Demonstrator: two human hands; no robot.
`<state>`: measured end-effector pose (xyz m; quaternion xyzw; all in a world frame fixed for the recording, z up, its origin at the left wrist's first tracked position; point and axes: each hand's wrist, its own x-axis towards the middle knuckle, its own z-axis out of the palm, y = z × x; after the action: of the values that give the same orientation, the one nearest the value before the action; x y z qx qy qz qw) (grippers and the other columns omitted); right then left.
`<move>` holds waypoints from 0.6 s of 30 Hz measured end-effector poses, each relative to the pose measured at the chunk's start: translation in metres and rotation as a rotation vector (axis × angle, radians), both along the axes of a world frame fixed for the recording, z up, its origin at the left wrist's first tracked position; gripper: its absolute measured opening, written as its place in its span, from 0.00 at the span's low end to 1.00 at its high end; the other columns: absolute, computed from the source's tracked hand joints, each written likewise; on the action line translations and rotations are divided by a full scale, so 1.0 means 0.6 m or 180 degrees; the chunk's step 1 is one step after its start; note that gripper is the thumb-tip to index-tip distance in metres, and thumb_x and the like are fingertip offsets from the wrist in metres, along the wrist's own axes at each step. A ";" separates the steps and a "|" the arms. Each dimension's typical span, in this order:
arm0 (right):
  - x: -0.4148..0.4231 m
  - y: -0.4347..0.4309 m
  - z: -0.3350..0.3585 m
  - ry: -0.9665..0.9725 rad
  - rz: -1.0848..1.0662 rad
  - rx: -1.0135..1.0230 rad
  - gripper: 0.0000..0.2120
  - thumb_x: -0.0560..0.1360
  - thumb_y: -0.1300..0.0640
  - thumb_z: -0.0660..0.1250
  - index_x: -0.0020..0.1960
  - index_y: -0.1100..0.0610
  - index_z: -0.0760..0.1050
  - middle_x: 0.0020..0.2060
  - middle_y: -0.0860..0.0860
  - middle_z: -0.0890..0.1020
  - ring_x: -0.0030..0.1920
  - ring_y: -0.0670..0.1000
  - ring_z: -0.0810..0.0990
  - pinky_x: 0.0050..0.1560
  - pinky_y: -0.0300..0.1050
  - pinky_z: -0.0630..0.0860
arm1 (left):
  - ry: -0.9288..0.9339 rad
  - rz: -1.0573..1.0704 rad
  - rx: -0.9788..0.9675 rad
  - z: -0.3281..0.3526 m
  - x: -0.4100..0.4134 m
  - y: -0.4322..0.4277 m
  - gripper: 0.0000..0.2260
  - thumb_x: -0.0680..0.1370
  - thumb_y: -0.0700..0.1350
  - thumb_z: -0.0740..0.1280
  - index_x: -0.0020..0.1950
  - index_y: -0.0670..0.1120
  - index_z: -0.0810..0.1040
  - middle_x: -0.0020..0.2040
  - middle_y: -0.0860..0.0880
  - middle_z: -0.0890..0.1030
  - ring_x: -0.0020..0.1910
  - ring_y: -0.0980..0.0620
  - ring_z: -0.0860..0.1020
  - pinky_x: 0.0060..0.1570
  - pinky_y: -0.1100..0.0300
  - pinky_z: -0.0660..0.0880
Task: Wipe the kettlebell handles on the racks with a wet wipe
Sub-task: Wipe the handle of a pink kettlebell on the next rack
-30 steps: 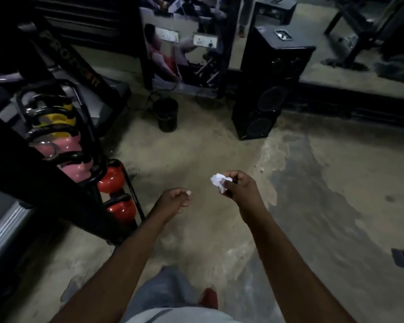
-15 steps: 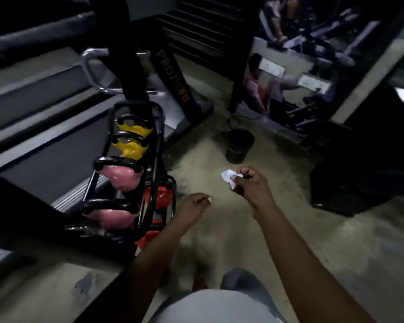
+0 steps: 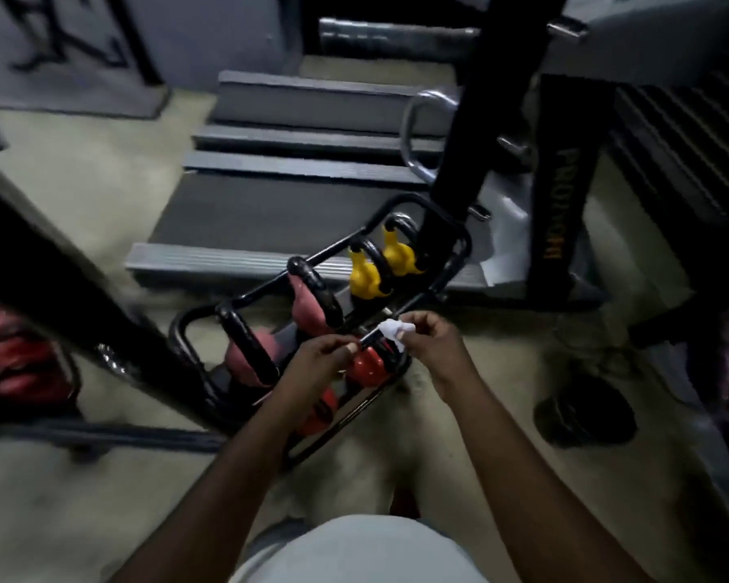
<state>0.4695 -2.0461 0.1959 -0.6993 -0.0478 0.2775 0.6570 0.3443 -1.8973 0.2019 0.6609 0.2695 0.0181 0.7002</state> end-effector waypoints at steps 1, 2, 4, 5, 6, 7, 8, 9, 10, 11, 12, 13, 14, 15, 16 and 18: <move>0.013 0.007 0.002 0.0027 0.0171 -0.0004 0.08 0.73 0.68 0.70 0.46 0.56 0.79 0.41 0.52 0.83 0.39 0.48 0.79 0.37 0.38 0.76 | 0.0005 0.0231 -0.0046 0.007 -0.001 -0.001 0.08 0.80 0.38 0.65 0.49 0.47 0.83 0.38 0.53 0.84 0.39 0.58 0.81 0.40 0.66 0.75; 0.025 0.016 0.005 0.0046 0.0319 0.0007 0.08 0.73 0.68 0.70 0.47 0.57 0.79 0.40 0.52 0.83 0.37 0.47 0.79 0.35 0.37 0.75 | 0.0009 0.0434 -0.0074 0.016 -0.002 -0.002 0.07 0.80 0.39 0.65 0.51 0.46 0.82 0.41 0.51 0.85 0.42 0.56 0.81 0.42 0.64 0.76; 0.039 0.034 0.010 0.0083 0.0597 0.0071 0.07 0.74 0.69 0.70 0.47 0.59 0.78 0.37 0.52 0.81 0.31 0.43 0.77 0.30 0.34 0.73 | 0.0057 0.0799 0.0028 0.029 -0.010 0.004 0.07 0.80 0.40 0.65 0.54 0.44 0.82 0.47 0.45 0.85 0.45 0.51 0.82 0.45 0.61 0.77; 0.042 0.043 0.009 0.0082 0.0748 0.0120 0.07 0.74 0.69 0.69 0.48 0.59 0.78 0.36 0.52 0.81 0.30 0.43 0.77 0.30 0.34 0.72 | 0.0046 0.1005 0.0107 0.038 -0.015 0.008 0.07 0.80 0.40 0.65 0.55 0.42 0.82 0.48 0.43 0.84 0.46 0.50 0.82 0.46 0.60 0.77; 0.044 0.052 0.006 0.0044 0.0938 0.0135 0.07 0.74 0.69 0.70 0.48 0.59 0.78 0.37 0.52 0.82 0.32 0.43 0.78 0.31 0.34 0.73 | 0.0018 0.1220 0.0203 0.046 -0.023 0.013 0.07 0.80 0.39 0.65 0.55 0.42 0.82 0.47 0.43 0.84 0.44 0.51 0.82 0.45 0.60 0.77; 0.043 0.061 0.003 0.0005 0.1145 0.0144 0.07 0.74 0.69 0.70 0.48 0.59 0.79 0.39 0.53 0.83 0.35 0.45 0.79 0.33 0.35 0.75 | -0.0008 0.1429 0.0285 0.053 -0.032 0.019 0.07 0.80 0.39 0.65 0.53 0.43 0.83 0.45 0.45 0.84 0.40 0.54 0.82 0.41 0.62 0.77; 0.039 0.070 0.001 -0.0080 0.1357 0.0090 0.07 0.73 0.69 0.70 0.49 0.60 0.79 0.40 0.53 0.83 0.37 0.46 0.80 0.35 0.37 0.76 | -0.0019 0.1622 0.0449 0.059 -0.042 0.023 0.07 0.80 0.39 0.65 0.51 0.45 0.83 0.43 0.47 0.84 0.38 0.55 0.81 0.38 0.62 0.76; 0.032 0.076 -0.001 -0.0172 0.1553 0.0056 0.06 0.73 0.68 0.71 0.49 0.61 0.80 0.41 0.54 0.84 0.39 0.47 0.81 0.38 0.39 0.77 | 0.0034 0.1779 0.0783 0.062 -0.053 0.032 0.07 0.80 0.39 0.66 0.50 0.47 0.83 0.43 0.48 0.84 0.39 0.55 0.80 0.39 0.60 0.76; 0.024 0.083 -0.004 -0.0269 0.1753 0.0005 0.06 0.72 0.67 0.72 0.49 0.61 0.81 0.42 0.55 0.84 0.40 0.48 0.81 0.41 0.42 0.78 | 0.0161 0.1885 0.1307 0.066 -0.061 0.041 0.07 0.79 0.39 0.67 0.50 0.49 0.83 0.45 0.50 0.84 0.42 0.54 0.80 0.44 0.57 0.76; 0.015 0.091 -0.006 -0.0306 0.1964 -0.0010 0.06 0.72 0.67 0.73 0.49 0.62 0.81 0.42 0.55 0.84 0.41 0.49 0.81 0.43 0.44 0.78 | 0.0326 0.1926 0.1881 0.071 -0.069 0.052 0.08 0.78 0.40 0.68 0.51 0.51 0.84 0.47 0.52 0.84 0.45 0.55 0.80 0.49 0.57 0.76; 0.007 0.100 -0.003 -0.0322 0.2183 -0.0040 0.07 0.72 0.67 0.73 0.49 0.63 0.80 0.42 0.56 0.84 0.41 0.50 0.81 0.44 0.46 0.78 | 0.0407 0.1936 0.2400 0.079 -0.075 0.063 0.09 0.77 0.39 0.68 0.52 0.50 0.84 0.49 0.52 0.84 0.47 0.55 0.80 0.52 0.59 0.76; 0.000 0.111 -0.001 -0.0307 0.2394 -0.0051 0.08 0.71 0.66 0.73 0.50 0.63 0.80 0.42 0.57 0.84 0.41 0.51 0.82 0.45 0.46 0.79 | 0.0373 0.1940 0.2773 0.088 -0.078 0.076 0.10 0.76 0.39 0.69 0.53 0.49 0.84 0.51 0.52 0.83 0.49 0.54 0.80 0.53 0.61 0.75; -0.006 0.123 0.005 -0.0333 0.2584 -0.0088 0.09 0.71 0.65 0.74 0.51 0.63 0.79 0.43 0.58 0.85 0.42 0.51 0.83 0.46 0.47 0.79 | 0.0311 0.1887 0.2981 0.096 -0.078 0.090 0.11 0.75 0.38 0.70 0.55 0.48 0.83 0.52 0.50 0.83 0.51 0.53 0.80 0.55 0.65 0.74; -0.012 0.136 0.010 -0.0380 0.2729 -0.0113 0.10 0.71 0.64 0.74 0.51 0.62 0.78 0.44 0.58 0.85 0.42 0.51 0.84 0.47 0.47 0.80 | 0.0310 0.1768 0.3090 0.105 -0.077 0.104 0.12 0.75 0.37 0.70 0.57 0.46 0.82 0.54 0.48 0.82 0.53 0.54 0.79 0.56 0.72 0.70; -0.018 0.149 0.015 -0.0486 0.2810 -0.0157 0.10 0.71 0.62 0.75 0.51 0.60 0.78 0.45 0.57 0.85 0.44 0.52 0.84 0.48 0.48 0.80 | 0.0379 0.1579 0.3111 0.111 -0.075 0.116 0.14 0.75 0.36 0.71 0.60 0.44 0.81 0.57 0.47 0.81 0.56 0.55 0.77 0.56 0.78 0.66; -0.032 0.172 0.023 -0.0739 0.2687 -0.0201 0.09 0.72 0.61 0.74 0.50 0.58 0.77 0.44 0.55 0.85 0.46 0.53 0.84 0.48 0.49 0.80 | 0.0669 0.1261 0.3047 0.115 -0.066 0.136 0.18 0.75 0.38 0.71 0.66 0.43 0.78 0.64 0.45 0.78 0.62 0.53 0.75 0.57 0.80 0.60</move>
<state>0.4502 -1.9430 0.2095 -0.6648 -0.3944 0.4426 0.4546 0.3044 -1.8157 0.2710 0.8413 0.4196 0.2048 0.2724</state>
